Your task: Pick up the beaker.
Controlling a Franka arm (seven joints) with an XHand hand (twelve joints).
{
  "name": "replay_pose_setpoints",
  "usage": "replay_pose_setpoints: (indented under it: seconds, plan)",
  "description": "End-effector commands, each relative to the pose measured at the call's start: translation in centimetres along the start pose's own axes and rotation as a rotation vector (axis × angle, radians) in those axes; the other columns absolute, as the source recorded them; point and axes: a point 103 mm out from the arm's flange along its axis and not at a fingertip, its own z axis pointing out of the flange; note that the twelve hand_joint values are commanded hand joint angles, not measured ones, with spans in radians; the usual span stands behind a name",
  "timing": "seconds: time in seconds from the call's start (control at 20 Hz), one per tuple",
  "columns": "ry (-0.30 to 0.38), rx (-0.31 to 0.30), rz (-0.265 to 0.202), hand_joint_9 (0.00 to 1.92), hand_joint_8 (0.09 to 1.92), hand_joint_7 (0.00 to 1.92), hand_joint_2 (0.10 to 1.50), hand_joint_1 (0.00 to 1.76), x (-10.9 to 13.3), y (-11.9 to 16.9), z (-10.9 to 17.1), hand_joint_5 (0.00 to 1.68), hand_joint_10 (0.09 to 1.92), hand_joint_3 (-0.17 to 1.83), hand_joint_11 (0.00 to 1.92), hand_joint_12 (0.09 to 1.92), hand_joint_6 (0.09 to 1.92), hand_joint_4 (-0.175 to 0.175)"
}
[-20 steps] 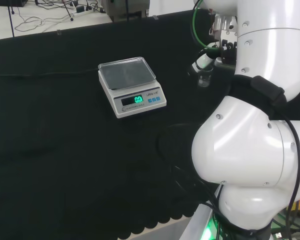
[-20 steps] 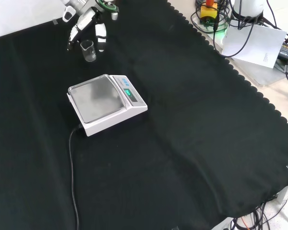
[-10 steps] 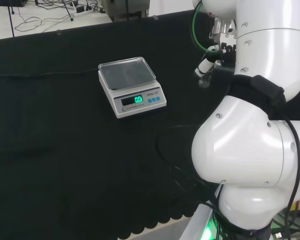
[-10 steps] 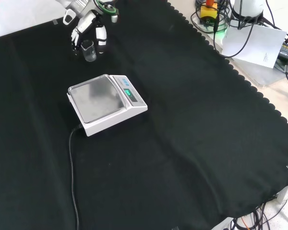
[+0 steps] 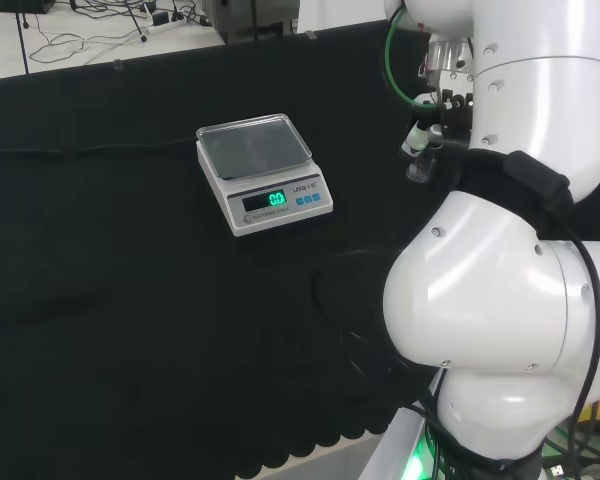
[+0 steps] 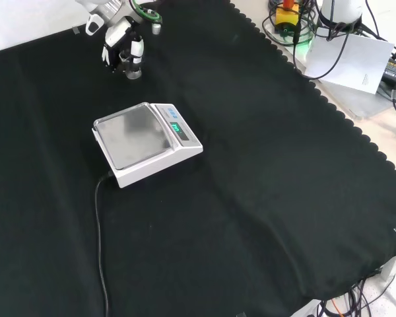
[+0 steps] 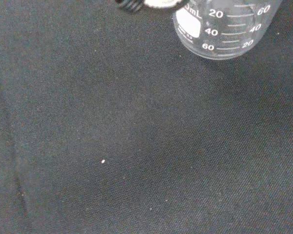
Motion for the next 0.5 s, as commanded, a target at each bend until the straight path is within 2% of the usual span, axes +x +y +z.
replay_pose_setpoints:
  seconds: [0.05, 0.15, 0.35, 0.5]
  plan:
    - [-0.025, -0.074, -0.054, 0.99, 0.88, 0.69, 1.19, 1.12, 0.3, -1.7, -3.2, 0.82, 0.68, 0.03, 1.03, 0.83, 1.24, -0.175]
    - [-0.037, -0.075, -0.069, 1.00, 0.89, 0.70, 1.19, 1.12, 0.6, -2.6, -4.8, 0.82, 0.69, 0.02, 1.03, 0.82, 1.24, -0.175]
    - [-0.145, -0.101, -0.079, 0.99, 0.91, 0.72, 1.20, 1.12, 2.2, -4.8, -7.3, 0.82, 0.73, 0.01, 1.03, 0.80, 1.25, -0.175]
    - [-0.208, -0.133, -0.109, 1.00, 0.92, 0.73, 1.20, 1.12, 3.5, -6.8, -9.0, 0.82, 0.74, 0.01, 1.03, 0.80, 1.25, -0.175]
